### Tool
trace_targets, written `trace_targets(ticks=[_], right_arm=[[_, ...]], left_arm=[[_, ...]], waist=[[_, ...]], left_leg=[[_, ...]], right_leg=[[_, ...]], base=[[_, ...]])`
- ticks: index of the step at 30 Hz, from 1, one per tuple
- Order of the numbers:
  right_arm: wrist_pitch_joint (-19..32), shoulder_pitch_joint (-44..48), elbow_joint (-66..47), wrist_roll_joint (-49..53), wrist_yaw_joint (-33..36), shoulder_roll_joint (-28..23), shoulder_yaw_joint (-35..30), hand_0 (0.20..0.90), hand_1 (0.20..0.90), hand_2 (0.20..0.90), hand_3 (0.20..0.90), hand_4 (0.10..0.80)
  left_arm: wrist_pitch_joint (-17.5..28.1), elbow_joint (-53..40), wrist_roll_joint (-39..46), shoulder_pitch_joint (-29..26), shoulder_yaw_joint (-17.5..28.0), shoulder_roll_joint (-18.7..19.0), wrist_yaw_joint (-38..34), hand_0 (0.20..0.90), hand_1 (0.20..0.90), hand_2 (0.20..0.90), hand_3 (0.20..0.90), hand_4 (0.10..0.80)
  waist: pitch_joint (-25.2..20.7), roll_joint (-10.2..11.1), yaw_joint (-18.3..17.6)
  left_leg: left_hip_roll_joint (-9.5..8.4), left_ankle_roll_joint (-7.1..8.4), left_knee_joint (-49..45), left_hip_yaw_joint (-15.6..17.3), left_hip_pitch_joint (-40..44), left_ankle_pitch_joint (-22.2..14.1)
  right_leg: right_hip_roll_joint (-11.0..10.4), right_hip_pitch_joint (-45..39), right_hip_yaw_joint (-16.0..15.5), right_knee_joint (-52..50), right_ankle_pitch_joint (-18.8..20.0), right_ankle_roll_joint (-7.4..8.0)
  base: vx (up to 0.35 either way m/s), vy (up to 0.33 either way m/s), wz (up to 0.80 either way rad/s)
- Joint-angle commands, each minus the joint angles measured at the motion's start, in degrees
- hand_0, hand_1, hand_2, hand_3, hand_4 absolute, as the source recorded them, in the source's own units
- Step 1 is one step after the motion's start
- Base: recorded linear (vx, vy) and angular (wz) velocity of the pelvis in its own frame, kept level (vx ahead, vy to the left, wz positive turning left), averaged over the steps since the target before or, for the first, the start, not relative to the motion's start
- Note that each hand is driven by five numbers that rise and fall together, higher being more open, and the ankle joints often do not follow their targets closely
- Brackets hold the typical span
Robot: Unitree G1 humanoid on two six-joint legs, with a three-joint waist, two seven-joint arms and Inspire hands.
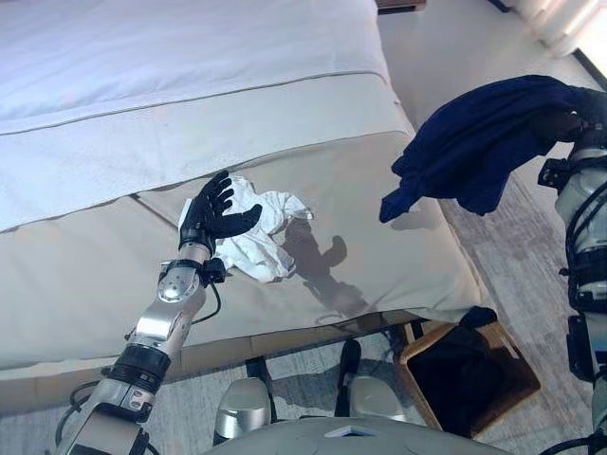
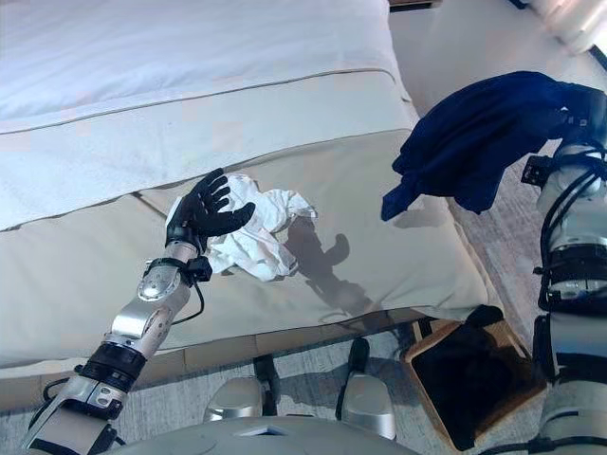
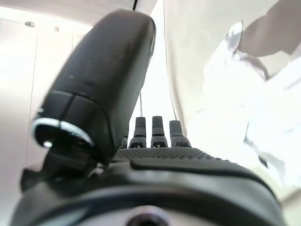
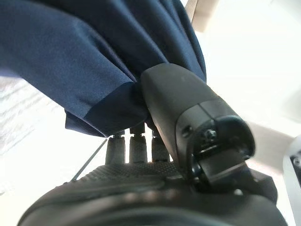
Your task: Pick up the clothes from the bed and place them into the basket
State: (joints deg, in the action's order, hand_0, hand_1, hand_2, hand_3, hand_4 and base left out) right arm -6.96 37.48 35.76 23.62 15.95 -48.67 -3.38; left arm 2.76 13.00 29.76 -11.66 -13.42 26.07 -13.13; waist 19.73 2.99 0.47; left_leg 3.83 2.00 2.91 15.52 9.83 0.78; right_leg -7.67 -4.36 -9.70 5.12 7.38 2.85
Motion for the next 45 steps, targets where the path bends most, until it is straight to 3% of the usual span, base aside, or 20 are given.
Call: trace_targets(ticks=[1,11,17,26,45], right_arm=[[7.1,-2.3,-3.5,-1.5,4.0,-4.2,0.8,0.300,0.300,0.300,0.200,0.100],[7.8,-13.5,-7.6,-0.9,5.3,-1.4,-6.5,0.300,0.300,0.300,0.200,0.100],[7.4,-18.3,-6.6,-1.6,2.3,-1.7,-9.2,0.300,0.300,0.300,0.200,0.100],[6.8,-23.2,-3.9,-3.4,-0.1,-0.6,-10.7,0.300,0.300,0.300,0.200,0.100],[6.6,-24.5,1.7,-6.7,-2.0,0.2,-8.2,0.300,0.300,0.300,0.200,0.100]], left_arm=[[6.4,2.5,-0.1,-0.2,-2.0,-2.0,1.2,0.900,0.900,0.900,0.900,0.800],[5.8,4.3,-0.9,-1.2,-1.3,-2.9,0.7,0.900,0.900,0.900,0.900,0.800],[4.3,3.8,-5.4,-2.8,-4.2,-1.6,5.7,0.900,0.900,0.900,0.900,0.800],[2.6,4.0,-5.4,-3.2,-5.7,-2.0,7.2,0.900,0.900,0.900,0.900,0.800],[2.2,3.2,-5.1,-3.3,-7.7,-2.7,8.6,0.900,0.900,0.900,0.900,0.800]], waist=[[-14.1,-1.1,-2.5],[-14.3,-1.9,-7.8],[-13.6,-2.7,-11.2],[-12.9,-3.7,-13.6],[-8.8,-9.4,-16.3]], left_leg=[[-0.37,-0.31,-0.8,-4.0,-1.9,-4.4],[0.19,-0.13,-0.3,-0.9,-0.5,-4.8],[1.14,0.22,-2.6,1.7,-0.8,-5.9],[1.81,0.51,-3.8,4.0,-1.0,-6.6],[1.35,0.81,-4.6,6.1,-2.2,-7.6]], right_leg=[[2.5,-0.7,-0.3,-3.3,-6.8,1.62],[4.3,0.2,4.8,-1.9,-5.8,1.67],[5.1,1.8,7.4,-2.5,-5.4,1.46],[5.4,3.3,8.7,-2.6,-4.8,1.47],[4.3,6.7,10.0,-1.9,-3.7,2.22]], base=[[-0.002,-0.007,-0.24],[-0.012,-0.022,-0.25],[-0.026,-0.023,-0.24],[-0.006,-0.040,-0.19],[-0.008,-0.015,-0.05]])
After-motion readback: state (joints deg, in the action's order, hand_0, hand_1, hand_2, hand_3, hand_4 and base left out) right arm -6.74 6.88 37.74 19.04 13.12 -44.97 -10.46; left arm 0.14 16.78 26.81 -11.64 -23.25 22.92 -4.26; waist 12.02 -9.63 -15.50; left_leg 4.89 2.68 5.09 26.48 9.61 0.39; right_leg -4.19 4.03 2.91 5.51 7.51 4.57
